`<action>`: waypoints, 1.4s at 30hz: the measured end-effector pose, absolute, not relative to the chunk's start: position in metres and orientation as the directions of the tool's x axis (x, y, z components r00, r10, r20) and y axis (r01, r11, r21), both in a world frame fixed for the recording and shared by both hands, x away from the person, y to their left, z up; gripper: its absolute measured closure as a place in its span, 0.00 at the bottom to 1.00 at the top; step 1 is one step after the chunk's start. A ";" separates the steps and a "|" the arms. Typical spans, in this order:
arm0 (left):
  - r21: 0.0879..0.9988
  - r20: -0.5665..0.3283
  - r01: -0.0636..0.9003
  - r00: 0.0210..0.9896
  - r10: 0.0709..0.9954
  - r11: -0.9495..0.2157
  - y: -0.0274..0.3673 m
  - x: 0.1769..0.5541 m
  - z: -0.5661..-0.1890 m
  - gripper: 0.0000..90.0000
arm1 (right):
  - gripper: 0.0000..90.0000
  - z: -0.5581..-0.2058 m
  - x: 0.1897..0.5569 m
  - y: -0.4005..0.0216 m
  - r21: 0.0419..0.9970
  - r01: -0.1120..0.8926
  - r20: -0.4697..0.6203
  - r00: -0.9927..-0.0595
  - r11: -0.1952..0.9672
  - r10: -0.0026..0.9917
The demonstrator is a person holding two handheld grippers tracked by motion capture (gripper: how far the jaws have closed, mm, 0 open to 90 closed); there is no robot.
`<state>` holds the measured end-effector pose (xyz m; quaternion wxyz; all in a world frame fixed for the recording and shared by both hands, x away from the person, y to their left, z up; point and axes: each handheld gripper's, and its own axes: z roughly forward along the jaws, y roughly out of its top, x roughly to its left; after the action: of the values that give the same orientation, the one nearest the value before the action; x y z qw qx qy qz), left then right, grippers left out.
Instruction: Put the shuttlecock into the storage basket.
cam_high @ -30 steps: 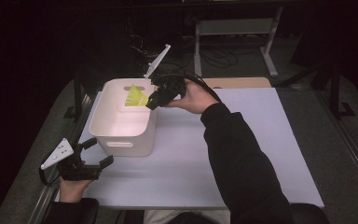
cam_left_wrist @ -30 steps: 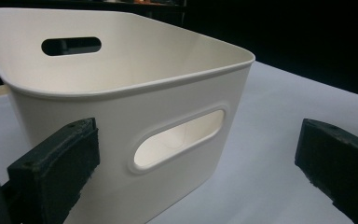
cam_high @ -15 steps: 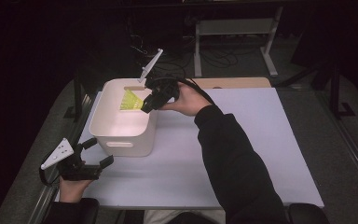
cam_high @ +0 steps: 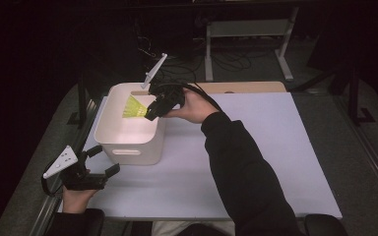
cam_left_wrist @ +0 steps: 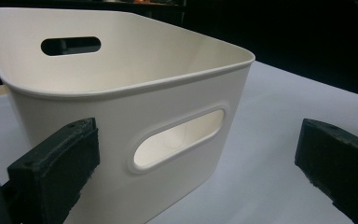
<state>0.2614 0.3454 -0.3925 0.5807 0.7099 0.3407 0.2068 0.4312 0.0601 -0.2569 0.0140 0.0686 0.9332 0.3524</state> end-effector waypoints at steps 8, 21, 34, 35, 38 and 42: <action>0.965 -0.102 0.243 0.682 0.724 -0.093 0.346 0.261 -0.392 0.00 | 0.70 -0.261 0.431 0.068 0.660 0.112 0.028 -0.992 0.743 0.124; 0.965 -0.102 0.243 0.683 0.723 -0.093 0.346 0.261 -0.392 0.00 | 0.70 -0.272 0.432 0.082 0.655 0.108 0.047 -0.994 0.748 0.103; 0.966 -0.102 0.243 0.682 0.724 -0.093 0.346 0.261 -0.392 0.00 | 0.70 -0.283 0.432 0.095 0.638 0.108 0.066 -0.994 0.762 0.085; 0.966 -0.102 0.242 0.683 0.724 -0.093 0.346 0.261 -0.392 0.00 | 0.70 -0.284 0.432 0.096 0.635 0.111 0.068 -0.994 0.765 0.087; 0.966 -0.102 0.243 0.682 0.724 -0.093 0.346 0.261 -0.392 0.00 | 0.70 -0.288 0.433 0.099 0.626 0.116 0.072 -0.993 0.771 0.091; 0.965 -0.101 0.243 0.682 0.724 -0.094 0.346 0.261 -0.392 0.00 | 0.70 -0.292 0.435 0.102 0.619 0.122 0.080 -0.992 0.776 0.093</action>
<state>0.2613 0.3460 -0.3924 0.5805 0.7099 0.3407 0.2072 0.4347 0.1020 -0.2922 -0.0224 0.0571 0.9420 0.3300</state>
